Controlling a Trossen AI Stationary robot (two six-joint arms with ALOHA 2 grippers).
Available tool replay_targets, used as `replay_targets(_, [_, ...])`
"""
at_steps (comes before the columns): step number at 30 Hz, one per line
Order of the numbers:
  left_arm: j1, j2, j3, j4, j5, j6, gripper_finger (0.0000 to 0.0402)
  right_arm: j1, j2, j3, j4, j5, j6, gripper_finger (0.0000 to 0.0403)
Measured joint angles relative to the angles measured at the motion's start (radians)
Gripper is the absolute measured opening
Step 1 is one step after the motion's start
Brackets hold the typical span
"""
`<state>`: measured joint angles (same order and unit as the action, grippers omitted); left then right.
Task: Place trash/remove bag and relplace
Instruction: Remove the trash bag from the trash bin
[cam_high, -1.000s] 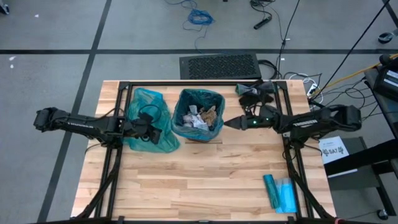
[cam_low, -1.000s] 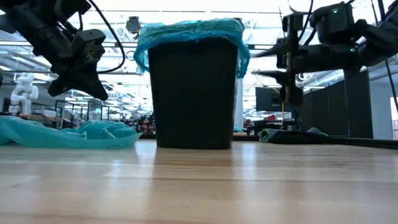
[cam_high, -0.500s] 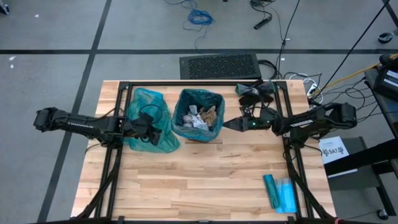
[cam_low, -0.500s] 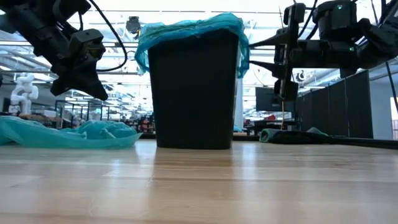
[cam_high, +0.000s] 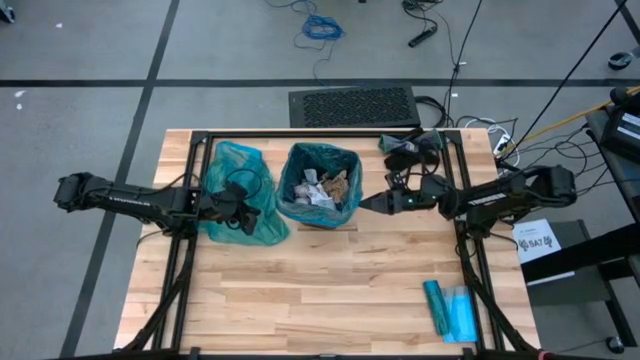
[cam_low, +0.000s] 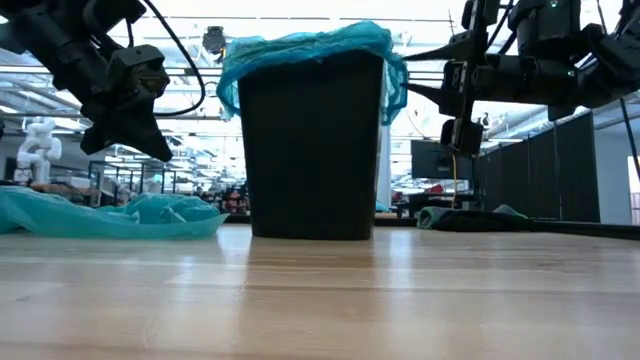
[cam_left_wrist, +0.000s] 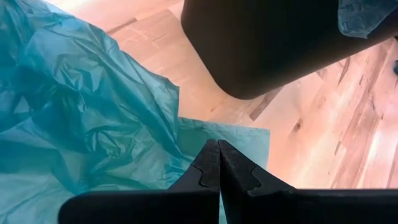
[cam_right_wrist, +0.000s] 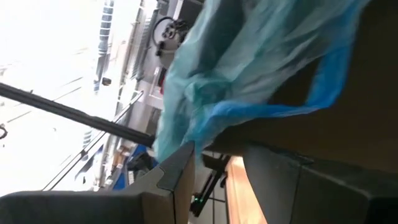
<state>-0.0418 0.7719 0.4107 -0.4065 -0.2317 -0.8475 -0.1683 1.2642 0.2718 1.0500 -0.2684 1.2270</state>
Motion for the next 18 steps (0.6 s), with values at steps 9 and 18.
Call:
replay_targets(9, [0.000, 0.000, 0.000, 0.000, -0.001, 0.021, 0.0000, 0.007, -0.014, 0.000, 0.054, 0.006, 0.006, 0.0130])
replay_targets(18, [0.000, 0.000, 0.000, 0.001, -0.002, 0.049, 0.0000, 0.004, -0.014, 0.000, 0.014, 0.121, -0.040, 0.0126])
